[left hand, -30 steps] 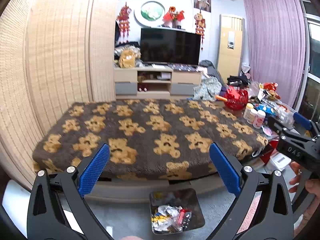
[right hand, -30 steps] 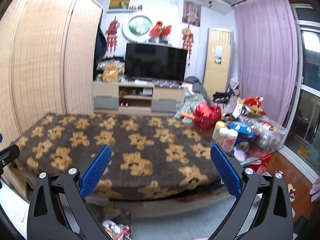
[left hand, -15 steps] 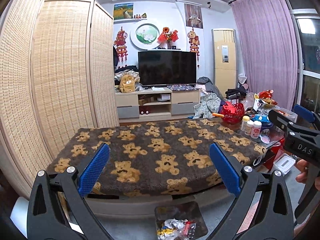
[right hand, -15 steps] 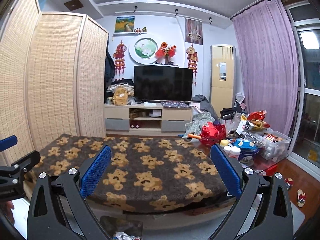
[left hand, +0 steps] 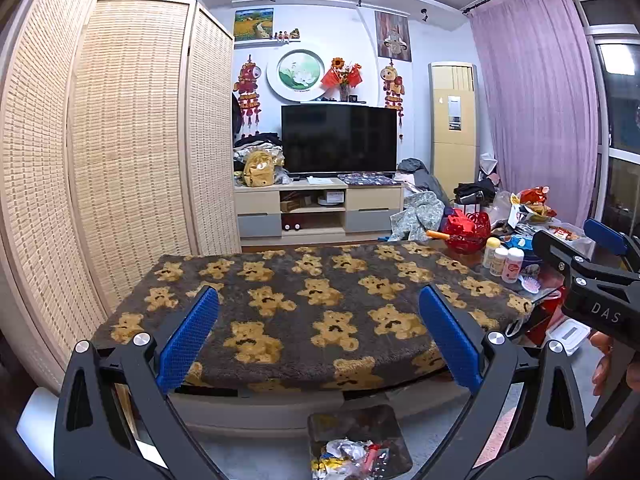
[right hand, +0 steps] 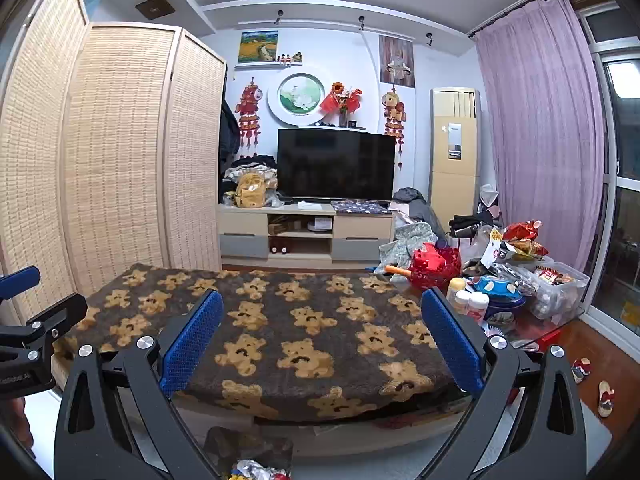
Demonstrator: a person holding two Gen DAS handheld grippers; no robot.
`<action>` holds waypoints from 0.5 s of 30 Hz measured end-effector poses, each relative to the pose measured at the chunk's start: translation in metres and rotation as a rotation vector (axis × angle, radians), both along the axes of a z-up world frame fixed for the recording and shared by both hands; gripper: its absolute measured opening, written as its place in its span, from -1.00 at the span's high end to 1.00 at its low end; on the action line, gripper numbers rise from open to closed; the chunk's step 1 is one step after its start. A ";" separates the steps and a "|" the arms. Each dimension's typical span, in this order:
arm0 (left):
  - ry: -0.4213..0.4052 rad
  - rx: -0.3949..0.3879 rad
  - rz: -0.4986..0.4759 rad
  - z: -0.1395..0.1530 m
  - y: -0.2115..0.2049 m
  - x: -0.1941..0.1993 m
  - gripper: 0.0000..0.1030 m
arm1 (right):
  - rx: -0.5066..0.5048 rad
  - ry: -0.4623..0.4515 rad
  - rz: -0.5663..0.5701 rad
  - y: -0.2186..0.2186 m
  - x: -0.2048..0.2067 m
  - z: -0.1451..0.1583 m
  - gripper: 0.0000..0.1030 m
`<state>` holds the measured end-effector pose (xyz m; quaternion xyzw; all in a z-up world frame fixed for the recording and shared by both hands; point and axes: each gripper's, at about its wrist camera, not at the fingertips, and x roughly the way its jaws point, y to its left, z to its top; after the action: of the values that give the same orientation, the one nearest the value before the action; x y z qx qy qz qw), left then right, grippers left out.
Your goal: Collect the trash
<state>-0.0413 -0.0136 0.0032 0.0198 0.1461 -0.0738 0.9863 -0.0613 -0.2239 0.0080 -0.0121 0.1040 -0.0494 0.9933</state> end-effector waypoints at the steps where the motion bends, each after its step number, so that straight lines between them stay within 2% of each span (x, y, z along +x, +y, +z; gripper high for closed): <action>1: -0.003 -0.001 0.002 0.001 0.000 -0.001 -0.84 | 0.000 -0.002 0.000 0.000 -0.001 0.001 -0.94; 15: -0.033 -0.025 0.014 0.009 0.005 -0.005 -0.84 | -0.002 -0.006 0.001 0.002 -0.002 0.005 -0.94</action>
<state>-0.0460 -0.0084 0.0117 0.0074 0.1289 -0.0686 0.9893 -0.0633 -0.2220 0.0131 -0.0130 0.1010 -0.0490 0.9936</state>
